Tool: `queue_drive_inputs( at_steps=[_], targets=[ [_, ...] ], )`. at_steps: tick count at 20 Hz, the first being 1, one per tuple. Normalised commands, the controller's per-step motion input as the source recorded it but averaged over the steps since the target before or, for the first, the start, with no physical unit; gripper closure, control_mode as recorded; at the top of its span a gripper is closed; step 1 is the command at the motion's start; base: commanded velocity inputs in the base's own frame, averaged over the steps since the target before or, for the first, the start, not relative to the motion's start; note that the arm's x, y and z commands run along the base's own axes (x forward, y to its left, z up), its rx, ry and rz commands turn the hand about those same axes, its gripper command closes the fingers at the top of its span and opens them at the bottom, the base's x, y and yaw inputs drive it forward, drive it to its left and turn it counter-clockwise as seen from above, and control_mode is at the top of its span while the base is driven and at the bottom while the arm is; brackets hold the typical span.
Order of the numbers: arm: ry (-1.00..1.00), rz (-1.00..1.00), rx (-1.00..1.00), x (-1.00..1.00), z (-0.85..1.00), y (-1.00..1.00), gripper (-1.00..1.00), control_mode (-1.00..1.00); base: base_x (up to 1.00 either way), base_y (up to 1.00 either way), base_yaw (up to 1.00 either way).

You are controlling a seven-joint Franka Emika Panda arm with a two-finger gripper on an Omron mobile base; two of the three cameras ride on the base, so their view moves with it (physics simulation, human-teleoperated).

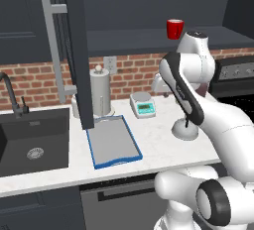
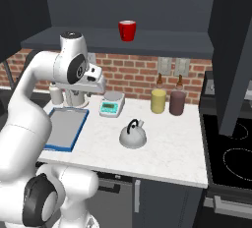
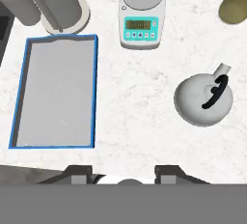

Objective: Pick the kettle from the counter and place it on the tray. Then pick the mug from the cabinet and place it on the tray. Then close the cabinet doors.

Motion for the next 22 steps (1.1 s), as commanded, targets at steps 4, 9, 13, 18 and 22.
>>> queue_drive_inputs(
  at_steps=[4,9,13,18,22],
  targets=[
    [0.0,0.0,0.0,-0.08,0.0,-0.03,-1.0,-1.0,0.0,0.0,0.0],
    [0.0,-0.06,0.03,-0.3,-0.06,-0.28,-1.0,-1.0,0.0,0.0,0.0],
    [0.0,-0.13,0.07,-0.32,-0.15,-0.45,-1.0,-1.0,0.0,0.0,0.0],
    [0.0,-0.17,0.04,-0.23,-0.18,-0.45,-1.0,-1.0,0.0,0.0,0.0],
    [0.01,-0.18,0.0,-0.06,-0.24,-0.36,-1.0,-1.0,0.0,0.0,0.0]
  ],
)
